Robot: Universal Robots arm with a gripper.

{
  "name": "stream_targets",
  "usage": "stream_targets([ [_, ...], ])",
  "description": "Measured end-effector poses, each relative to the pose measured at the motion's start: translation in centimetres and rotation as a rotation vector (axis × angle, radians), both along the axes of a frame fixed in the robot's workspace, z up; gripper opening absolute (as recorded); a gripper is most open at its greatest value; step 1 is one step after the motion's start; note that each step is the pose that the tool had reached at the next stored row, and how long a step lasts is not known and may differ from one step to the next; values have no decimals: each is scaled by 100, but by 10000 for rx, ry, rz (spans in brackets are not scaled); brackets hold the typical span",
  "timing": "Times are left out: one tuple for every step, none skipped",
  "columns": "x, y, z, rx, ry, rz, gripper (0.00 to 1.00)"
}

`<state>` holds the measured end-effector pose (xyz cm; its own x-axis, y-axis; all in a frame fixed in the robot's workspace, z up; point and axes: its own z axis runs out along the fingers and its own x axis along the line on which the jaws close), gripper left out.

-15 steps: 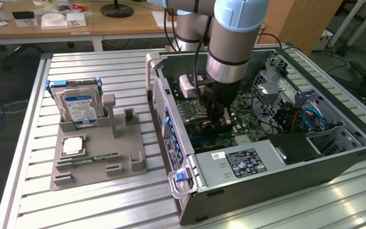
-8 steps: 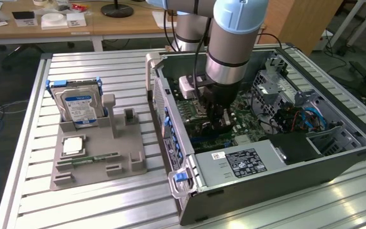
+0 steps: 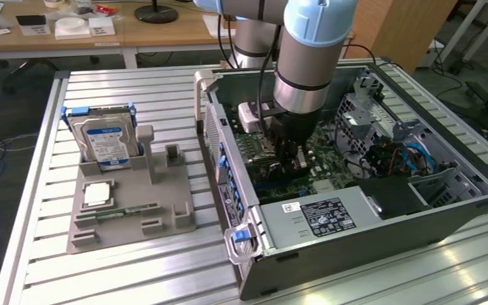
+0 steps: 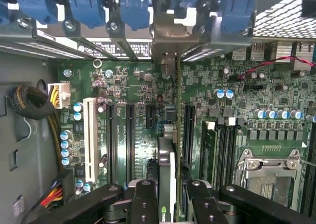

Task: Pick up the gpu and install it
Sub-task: 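Insert the gpu into the slot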

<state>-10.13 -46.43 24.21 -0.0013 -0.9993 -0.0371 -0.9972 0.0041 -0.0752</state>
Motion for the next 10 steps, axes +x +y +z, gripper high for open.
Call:
stream_targets([
  [0, 0, -1, -2, 0, 0, 26],
  [0, 0, -3, -3, 0, 0, 26],
  [0, 0, -9, 3, -2, 0, 26],
  [0, 1, -13, 2, -2, 1, 26],
  [0, 0, -14, 2, -1, 0, 26],
  [0, 0, -14, 1, -1, 0, 26],
  [0, 0, -14, 1, -1, 0, 26],
  [0, 0, -15, 0, -1, 0, 26],
  [0, 0, -15, 1, -1, 1, 26],
  [0, 0, -15, 2, -2, 0, 26],
])
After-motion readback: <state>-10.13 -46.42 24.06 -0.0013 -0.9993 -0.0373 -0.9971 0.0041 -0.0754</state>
